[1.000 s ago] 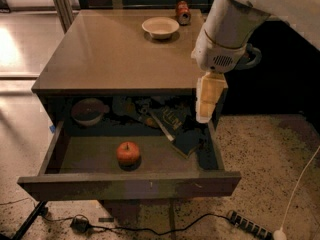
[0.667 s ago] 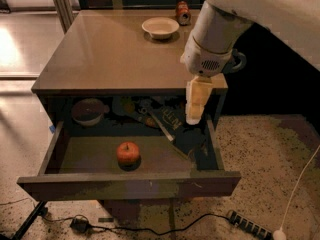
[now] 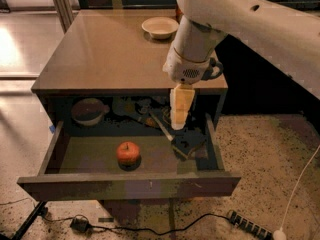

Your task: Pick apple from top drawer and place on counter

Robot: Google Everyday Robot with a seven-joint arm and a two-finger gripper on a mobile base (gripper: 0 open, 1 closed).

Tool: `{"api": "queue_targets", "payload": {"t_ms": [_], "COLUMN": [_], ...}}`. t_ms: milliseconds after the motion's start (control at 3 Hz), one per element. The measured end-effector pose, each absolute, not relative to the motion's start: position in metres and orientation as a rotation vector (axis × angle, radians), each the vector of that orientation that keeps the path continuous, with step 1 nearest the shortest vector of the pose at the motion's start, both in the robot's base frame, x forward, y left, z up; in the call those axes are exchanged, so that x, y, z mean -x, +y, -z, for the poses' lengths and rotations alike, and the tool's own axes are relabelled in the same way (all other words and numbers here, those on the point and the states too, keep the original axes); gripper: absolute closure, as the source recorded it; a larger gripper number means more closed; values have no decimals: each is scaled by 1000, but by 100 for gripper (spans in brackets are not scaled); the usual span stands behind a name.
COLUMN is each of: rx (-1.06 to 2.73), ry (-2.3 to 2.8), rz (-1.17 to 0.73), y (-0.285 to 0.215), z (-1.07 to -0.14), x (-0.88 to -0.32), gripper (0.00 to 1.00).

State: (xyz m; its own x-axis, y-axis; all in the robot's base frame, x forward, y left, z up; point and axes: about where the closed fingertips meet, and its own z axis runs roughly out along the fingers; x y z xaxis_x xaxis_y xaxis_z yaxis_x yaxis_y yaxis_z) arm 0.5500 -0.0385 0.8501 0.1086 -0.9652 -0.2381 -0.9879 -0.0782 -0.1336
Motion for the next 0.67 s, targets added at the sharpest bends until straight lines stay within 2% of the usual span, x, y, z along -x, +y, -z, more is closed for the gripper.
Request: {"api": "queue_targets", "payload": {"t_ms": [667], "rx": [2188], "ry": [1896], "rz": [-176], "y": [-19], "z": [-827], "x": [-549], "gripper": [0]}}
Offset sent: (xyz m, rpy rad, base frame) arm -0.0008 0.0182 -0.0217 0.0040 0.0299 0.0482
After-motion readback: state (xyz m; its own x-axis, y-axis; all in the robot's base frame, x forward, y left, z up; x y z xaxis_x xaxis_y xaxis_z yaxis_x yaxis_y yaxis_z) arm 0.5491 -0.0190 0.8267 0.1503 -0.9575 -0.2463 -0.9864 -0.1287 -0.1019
